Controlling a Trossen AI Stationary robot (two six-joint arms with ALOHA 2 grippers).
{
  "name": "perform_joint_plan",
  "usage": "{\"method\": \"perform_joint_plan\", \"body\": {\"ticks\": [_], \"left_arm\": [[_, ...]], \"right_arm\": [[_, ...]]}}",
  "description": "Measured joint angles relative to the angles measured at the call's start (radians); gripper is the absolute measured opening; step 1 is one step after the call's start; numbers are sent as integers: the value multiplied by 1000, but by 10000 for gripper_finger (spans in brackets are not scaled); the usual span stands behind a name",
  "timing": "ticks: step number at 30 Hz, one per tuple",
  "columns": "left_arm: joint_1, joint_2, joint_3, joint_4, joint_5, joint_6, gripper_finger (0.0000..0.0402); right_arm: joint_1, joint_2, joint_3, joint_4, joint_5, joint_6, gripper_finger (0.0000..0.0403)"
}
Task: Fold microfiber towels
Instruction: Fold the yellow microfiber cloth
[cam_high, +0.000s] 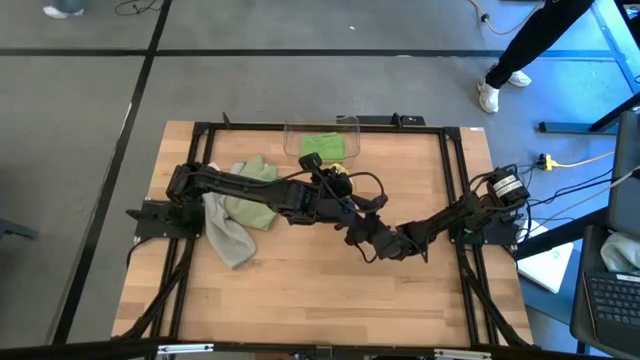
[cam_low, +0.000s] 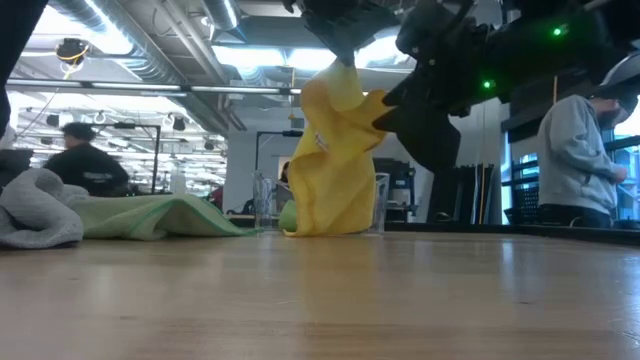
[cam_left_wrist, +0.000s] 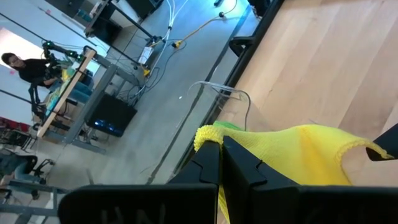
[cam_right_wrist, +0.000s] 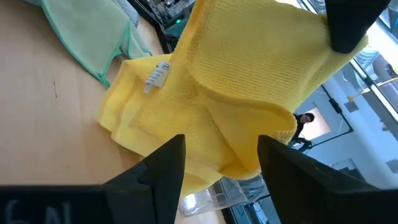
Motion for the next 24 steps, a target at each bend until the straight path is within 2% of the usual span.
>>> {"method": "perform_joint_plan", "body": {"ticks": [6, 16, 24], "left_arm": [[0, 0, 0, -1, 9, 0, 0], [0, 0, 0, -1, 59, 1, 0], [0, 0, 0, -5, 61, 5, 0]], "right_arm": [[6, 0, 0, 8, 39, -73, 204], [4, 0, 0, 40, 34, -165, 204], [-1, -1, 0, 55, 32, -227, 204]]}}
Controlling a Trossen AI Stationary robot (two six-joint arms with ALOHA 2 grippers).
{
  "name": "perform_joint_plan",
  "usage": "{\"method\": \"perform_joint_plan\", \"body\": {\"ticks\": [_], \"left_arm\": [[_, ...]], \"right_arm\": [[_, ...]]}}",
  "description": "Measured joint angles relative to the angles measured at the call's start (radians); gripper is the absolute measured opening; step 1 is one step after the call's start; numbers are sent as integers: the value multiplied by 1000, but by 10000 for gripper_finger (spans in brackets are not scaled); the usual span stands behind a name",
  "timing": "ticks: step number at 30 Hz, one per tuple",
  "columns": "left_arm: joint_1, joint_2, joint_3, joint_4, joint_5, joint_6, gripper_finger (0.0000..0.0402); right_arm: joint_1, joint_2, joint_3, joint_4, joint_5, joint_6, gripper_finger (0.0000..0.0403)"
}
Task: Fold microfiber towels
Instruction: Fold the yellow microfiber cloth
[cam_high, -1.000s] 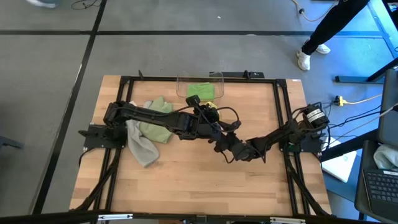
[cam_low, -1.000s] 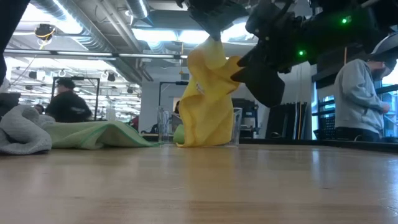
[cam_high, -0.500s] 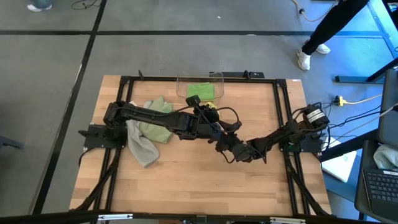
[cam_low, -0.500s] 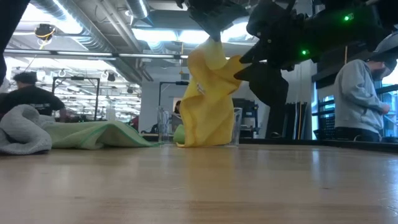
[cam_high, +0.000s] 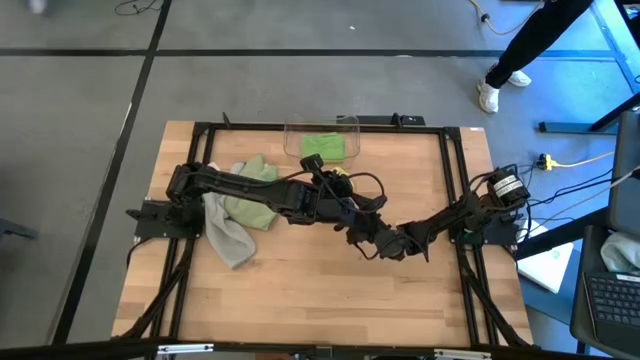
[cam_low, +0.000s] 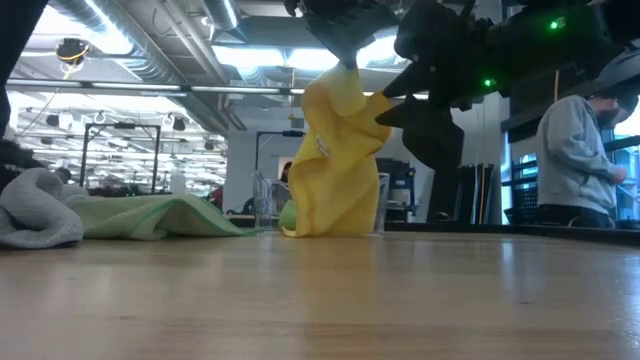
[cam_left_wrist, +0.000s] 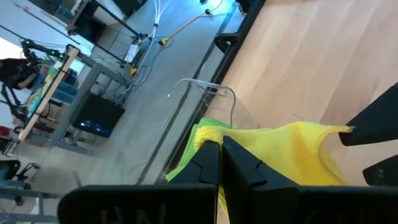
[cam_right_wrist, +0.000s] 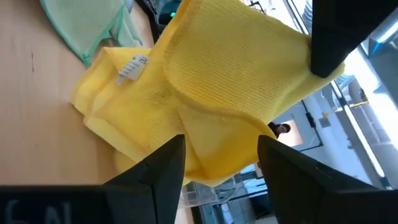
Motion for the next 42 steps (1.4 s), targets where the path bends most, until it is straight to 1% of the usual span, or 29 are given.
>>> {"method": "perform_joint_plan", "body": {"ticks": [9, 13, 22, 28, 33, 36, 38, 42], "left_arm": [[0, 0, 0, -28, 0, -5, 0], [0, 0, 0, -53, 0, -10, 0], [2, -20, 0, -138, 5, -102, 0], [-14, -34, 1, -127, 9, -110, 0], [-32, -34, 1, -126, 5, -104, 0], [-34, -34, 1, -126, -8, -102, 0], [-34, -34, 1, -126, -10, -102, 0], [-33, -34, 0, -125, -11, -101, 0]], "right_arm": [[4, 0, 0, 14, -28, -121, 204], [7, 0, 0, 14, -32, -204, 201], [2, 0, 0, 27, -37, -210, 151], [-52, 0, 0, 7, -58, -76, 144], [-89, 0, 0, -33, -67, -9, 144], [-104, 0, 0, -97, -124, 51, 143], [-113, 0, 0, -133, -172, 106, 135], [-125, 0, 0, -173, -256, 179, 94]]}}
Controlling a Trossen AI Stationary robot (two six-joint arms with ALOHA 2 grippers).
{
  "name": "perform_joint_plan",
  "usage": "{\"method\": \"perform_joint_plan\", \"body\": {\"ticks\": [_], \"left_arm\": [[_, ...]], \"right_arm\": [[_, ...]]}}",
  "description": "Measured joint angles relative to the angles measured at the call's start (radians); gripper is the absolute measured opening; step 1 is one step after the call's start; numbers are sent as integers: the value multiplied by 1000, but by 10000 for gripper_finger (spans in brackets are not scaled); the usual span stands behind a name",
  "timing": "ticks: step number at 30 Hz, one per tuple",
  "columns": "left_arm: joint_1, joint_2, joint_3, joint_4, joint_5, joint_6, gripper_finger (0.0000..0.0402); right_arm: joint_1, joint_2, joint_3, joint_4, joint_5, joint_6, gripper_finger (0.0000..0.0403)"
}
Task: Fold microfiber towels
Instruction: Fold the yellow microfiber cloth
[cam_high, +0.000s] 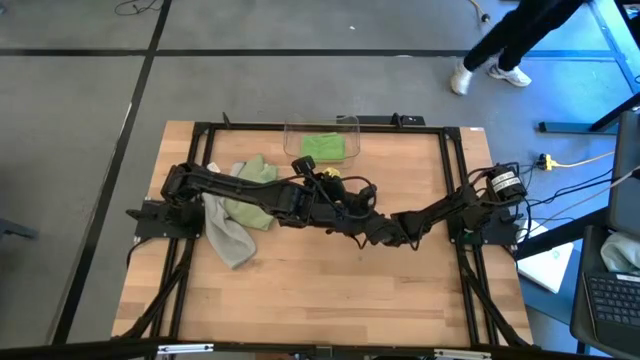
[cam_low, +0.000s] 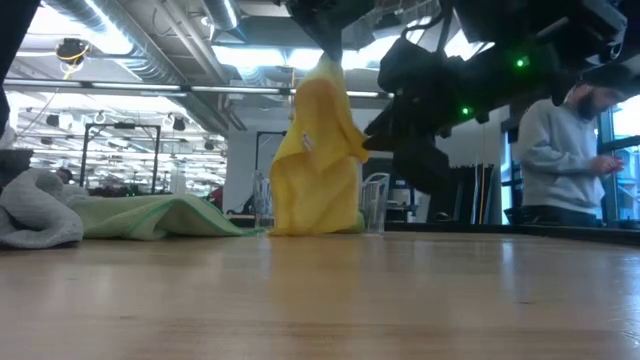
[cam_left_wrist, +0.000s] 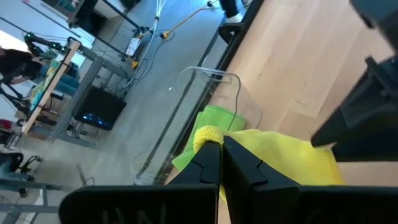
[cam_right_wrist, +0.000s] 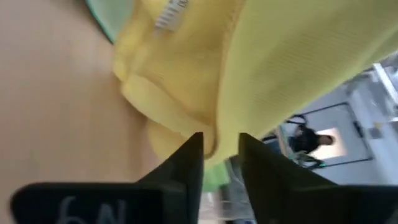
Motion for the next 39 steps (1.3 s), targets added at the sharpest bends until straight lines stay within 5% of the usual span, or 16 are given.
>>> {"method": "perform_joint_plan", "body": {"ticks": [6, 14, 19, 32, 39], "left_arm": [[0, 0, 0, 0, 0, 0, 0], [0, 0, 0, -10, 5, 27, 0], [0, 0, 0, -51, 6, 28, 0], [-87, -60, -2, -335, -32, -65, 35], [-146, -102, -1, -223, -77, 7, 56]], "right_arm": [[-1, 0, 0, 0, -39, 3, 9], [2, 0, 0, 13, -8, -31, 4], [-9, -15, 0, 82, 89, -201, 2], [-73, -398, 0, 172, 18, -445, 1], [-78, -508, 171, -202, 18, -473, 0]]}}
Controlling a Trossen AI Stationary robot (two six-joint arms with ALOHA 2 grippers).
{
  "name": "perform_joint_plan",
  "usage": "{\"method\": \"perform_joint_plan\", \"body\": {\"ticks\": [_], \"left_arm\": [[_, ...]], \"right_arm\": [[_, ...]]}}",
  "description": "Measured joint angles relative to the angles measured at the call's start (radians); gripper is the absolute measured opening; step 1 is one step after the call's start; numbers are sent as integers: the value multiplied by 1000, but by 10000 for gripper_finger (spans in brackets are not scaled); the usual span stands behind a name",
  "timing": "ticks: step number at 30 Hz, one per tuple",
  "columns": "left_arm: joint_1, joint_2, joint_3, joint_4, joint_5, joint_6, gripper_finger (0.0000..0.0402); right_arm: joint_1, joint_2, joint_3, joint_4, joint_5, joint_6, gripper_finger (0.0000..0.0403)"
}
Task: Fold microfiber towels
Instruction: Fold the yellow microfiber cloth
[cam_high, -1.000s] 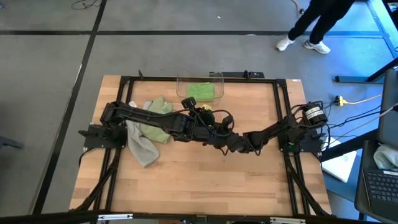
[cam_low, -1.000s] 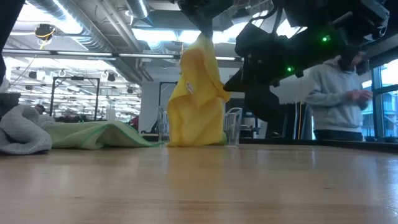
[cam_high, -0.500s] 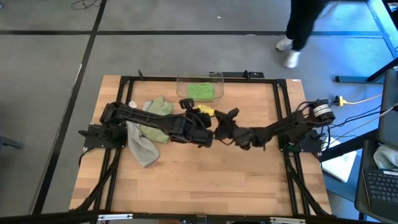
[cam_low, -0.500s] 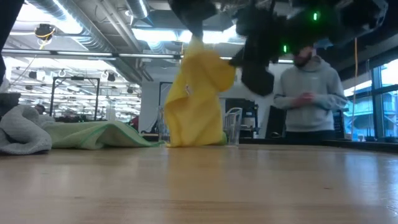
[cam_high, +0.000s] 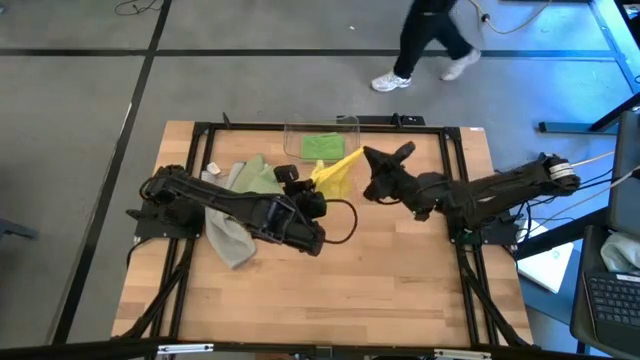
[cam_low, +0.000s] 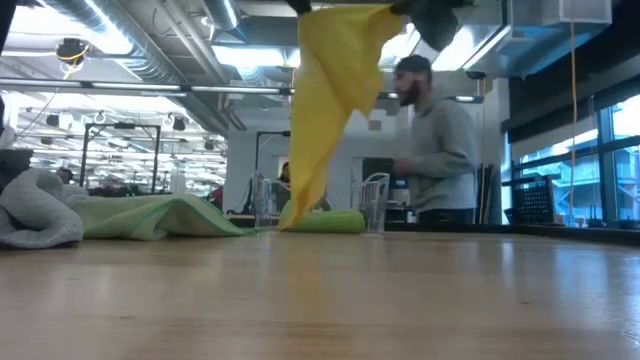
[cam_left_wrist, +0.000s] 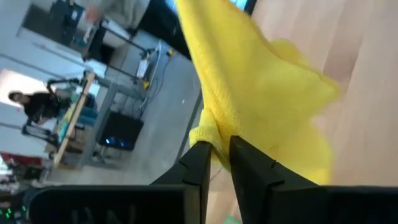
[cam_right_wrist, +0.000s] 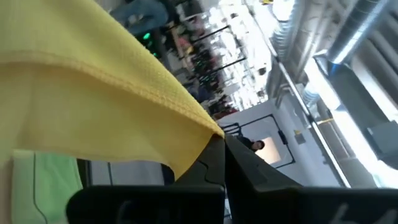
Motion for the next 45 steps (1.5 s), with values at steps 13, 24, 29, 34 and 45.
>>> {"method": "perform_joint_plan", "body": {"ticks": [13, 24, 29, 34, 45], "left_arm": [[-13, -79, 0, -90, -32, 35, 64], [12, -99, 0, 85, -16, 45, 68], [67, -99, 0, 112, 19, 46, 88], [124, -99, 0, 123, 83, 81, 106], [162, -89, 1, 124, 166, 74, 109]], "right_arm": [[-75, 36, 500, -651, -80, 216, 0], [-126, 54, 559, -735, -126, 304, 0], [-126, 72, 559, -728, -128, 348, 0], [-147, 77, 559, -634, -22, 354, 0], [-162, 110, 558, -851, 18, 610, 0]]}}
